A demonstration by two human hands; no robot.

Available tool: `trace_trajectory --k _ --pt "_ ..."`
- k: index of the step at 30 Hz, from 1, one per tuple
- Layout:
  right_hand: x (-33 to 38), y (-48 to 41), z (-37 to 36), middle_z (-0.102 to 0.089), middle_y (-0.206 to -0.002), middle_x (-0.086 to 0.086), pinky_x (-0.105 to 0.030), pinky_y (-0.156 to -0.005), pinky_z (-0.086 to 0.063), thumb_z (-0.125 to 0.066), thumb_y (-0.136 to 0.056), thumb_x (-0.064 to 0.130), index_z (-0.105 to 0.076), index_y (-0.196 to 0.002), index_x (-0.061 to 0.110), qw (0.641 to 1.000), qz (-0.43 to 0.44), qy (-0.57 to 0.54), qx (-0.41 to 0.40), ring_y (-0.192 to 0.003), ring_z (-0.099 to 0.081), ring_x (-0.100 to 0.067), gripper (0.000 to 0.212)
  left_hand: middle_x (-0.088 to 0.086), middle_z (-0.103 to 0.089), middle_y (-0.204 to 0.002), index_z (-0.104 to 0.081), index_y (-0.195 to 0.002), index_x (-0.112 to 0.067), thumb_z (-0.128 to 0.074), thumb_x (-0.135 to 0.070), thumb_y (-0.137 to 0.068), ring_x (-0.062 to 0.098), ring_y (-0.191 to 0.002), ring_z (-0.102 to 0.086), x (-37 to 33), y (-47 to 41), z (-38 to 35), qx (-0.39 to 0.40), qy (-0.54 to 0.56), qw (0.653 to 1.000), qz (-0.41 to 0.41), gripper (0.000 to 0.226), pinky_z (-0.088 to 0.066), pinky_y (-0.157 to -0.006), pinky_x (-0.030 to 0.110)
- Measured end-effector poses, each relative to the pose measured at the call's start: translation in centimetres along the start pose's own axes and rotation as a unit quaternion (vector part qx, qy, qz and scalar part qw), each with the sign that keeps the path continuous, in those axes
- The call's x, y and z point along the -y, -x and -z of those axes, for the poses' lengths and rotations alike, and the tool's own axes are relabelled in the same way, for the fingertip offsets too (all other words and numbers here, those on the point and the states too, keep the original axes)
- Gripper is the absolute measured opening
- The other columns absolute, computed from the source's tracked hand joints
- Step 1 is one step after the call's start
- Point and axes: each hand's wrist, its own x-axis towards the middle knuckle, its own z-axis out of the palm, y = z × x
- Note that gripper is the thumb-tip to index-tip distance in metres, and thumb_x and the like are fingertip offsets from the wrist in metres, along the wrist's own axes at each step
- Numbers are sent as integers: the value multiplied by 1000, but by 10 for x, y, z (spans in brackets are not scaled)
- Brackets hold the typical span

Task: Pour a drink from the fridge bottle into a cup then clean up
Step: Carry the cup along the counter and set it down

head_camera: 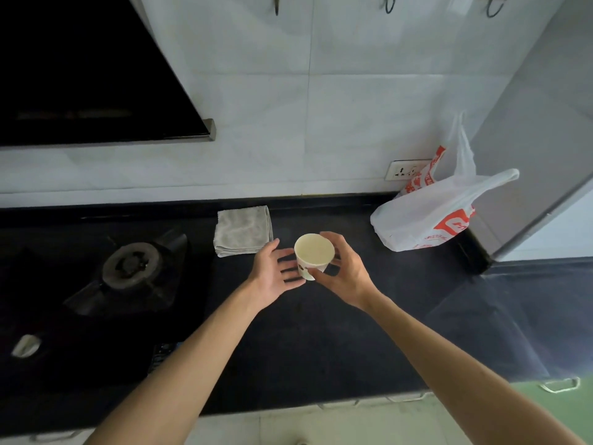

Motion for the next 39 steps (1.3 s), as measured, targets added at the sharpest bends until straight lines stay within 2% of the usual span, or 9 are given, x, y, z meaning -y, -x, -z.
trace_trajectory --k 6,11,14,19,22,28,33,37,39 --pt "16 -20 6 -51 -128 14 -11 -90 -48 -81 -79 23 -40 -138 23 999 23 -19 24 -117 -51 -3 72 28 -58 -128 -53 -128 -3 -37 -48 -100 45 -117 -58 -19 8 -6 1 22 999 -28 55 -41 -107 57" --pt "34 -39 3 -52 -127 17 -22 -93 -51 -80 -80 27 -38 -139 26 997 50 -42 37 -118 -52 -2 72 28 -59 -124 -56 -122 -3 -39 -48 -99 43 -113 -59 -36 19 -8 -5 28 998 -59 52 -44 -104 55" --pt "47 -47 3 -51 -125 24 -18 -91 -50 -79 -81 26 -39 -137 26 995 62 -62 35 -117 -52 0 69 27 -59 -125 -56 -126 -2 -41 -48 -98 42 -111 -61 -49 28 -5 -6 31 996 -81 56 -46 -102 54" --pt "74 -55 -4 -51 -126 16 -14 -88 -50 -78 -83 23 -39 -137 25 992 66 -92 47 -116 -52 1 67 28 -60 -124 -60 -123 -2 -41 -47 -98 44 -118 -59 -67 50 8 -5 44 993 -111 55 -43 -106 56" --pt "94 -59 -10 -51 -128 9 -15 -88 -51 -78 -83 22 -37 -138 25 991 71 -98 52 -114 -53 0 68 28 -62 -120 -60 -119 0 -42 -47 -98 45 -116 -59 -77 66 20 -4 63 990 -125 56 -43 -106 58" --pt "139 -63 -35 -51 -123 19 -17 -89 -51 -78 -84 21 -37 -136 29 988 96 -102 70 -113 -52 3 67 28 -62 -121 -57 -124 1 -42 -46 -98 43 -112 -61 -98 104 51 -5 90 984 -155 56 -47 -101 56" --pt "175 -61 -68 -53 -127 9 -25 -95 -50 -78 -83 27 -37 -136 30 984 122 -90 95 -116 -53 -5 67 29 -61 -124 -53 -133 0 -41 -47 -98 43 -115 -60 -104 141 89 -16 115 977 -177 59 -46 -101 55" --pt "208 -50 -106 -51 -129 9 -16 -91 -48 -78 -83 25 -39 -137 27 980 141 -93 108 -118 -51 -4 67 30 -59 -127 -51 -136 -1 -41 -47 -98 45 -118 -58 -107 175 129 -25 143 970 -194 60 -42 -106 57" --pt "225 -43 -124 -50 -131 10 -17 -90 -49 -78 -83 24 -39 -137 27 977 150 -94 116 -119 -51 -5 67 30 -59 -128 -51 -135 -1 -41 -47 -98 45 -118 -58 -108 194 149 -30 157 966 -202 60 -43 -105 57"
